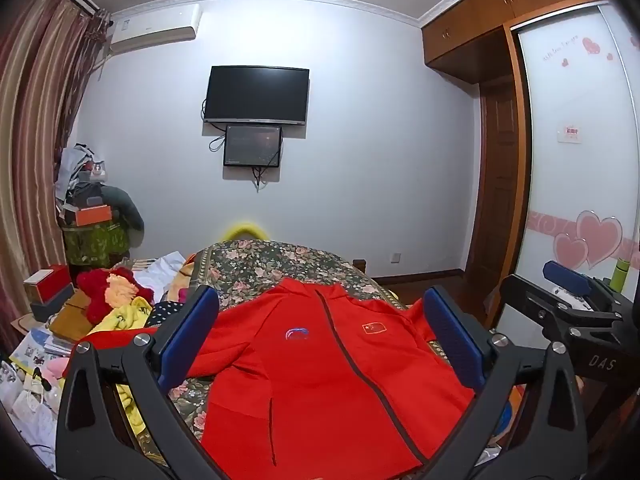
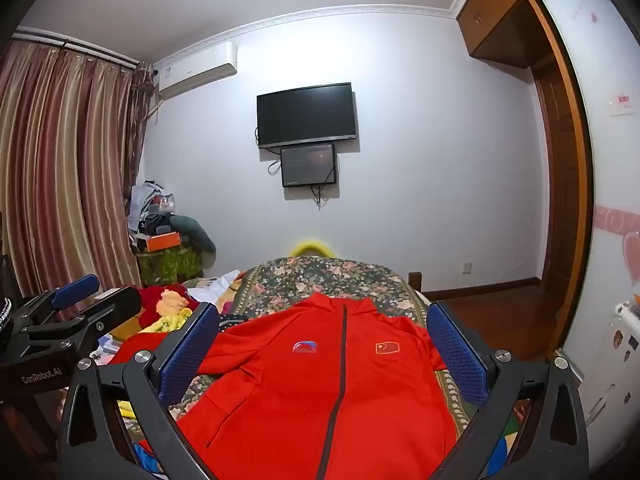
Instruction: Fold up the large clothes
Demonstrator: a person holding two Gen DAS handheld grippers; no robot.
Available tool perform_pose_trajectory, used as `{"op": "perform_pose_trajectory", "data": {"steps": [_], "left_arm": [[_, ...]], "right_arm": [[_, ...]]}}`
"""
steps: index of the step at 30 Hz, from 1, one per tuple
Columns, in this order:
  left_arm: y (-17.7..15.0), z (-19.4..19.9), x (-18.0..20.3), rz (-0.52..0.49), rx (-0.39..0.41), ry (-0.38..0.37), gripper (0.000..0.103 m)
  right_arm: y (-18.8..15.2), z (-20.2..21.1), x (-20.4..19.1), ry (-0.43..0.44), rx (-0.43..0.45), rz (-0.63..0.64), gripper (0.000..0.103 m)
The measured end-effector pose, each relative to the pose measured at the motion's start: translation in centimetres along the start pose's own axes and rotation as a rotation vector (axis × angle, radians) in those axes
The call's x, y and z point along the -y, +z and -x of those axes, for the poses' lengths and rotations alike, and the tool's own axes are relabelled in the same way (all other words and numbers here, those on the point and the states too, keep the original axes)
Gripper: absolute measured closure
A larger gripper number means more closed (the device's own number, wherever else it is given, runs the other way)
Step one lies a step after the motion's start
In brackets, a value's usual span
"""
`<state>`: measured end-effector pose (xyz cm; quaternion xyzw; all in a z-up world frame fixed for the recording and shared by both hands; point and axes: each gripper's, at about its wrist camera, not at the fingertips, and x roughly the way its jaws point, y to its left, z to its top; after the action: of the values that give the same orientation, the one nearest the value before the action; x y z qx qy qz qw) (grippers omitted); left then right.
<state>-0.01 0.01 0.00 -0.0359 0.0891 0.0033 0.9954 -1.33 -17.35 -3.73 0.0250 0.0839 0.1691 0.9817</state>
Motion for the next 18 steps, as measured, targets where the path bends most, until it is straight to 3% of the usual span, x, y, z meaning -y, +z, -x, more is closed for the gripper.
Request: {"op": "perform_pose_trajectory", "data": {"steps": [18], "left_arm": [[-0.05, -0.77, -0.52, 0.005, -0.029, 0.003, 0.000]], "right_arm": [[-0.27, -0.20, -0.32, -0.002, -0.010, 0.012, 0.000]]}}
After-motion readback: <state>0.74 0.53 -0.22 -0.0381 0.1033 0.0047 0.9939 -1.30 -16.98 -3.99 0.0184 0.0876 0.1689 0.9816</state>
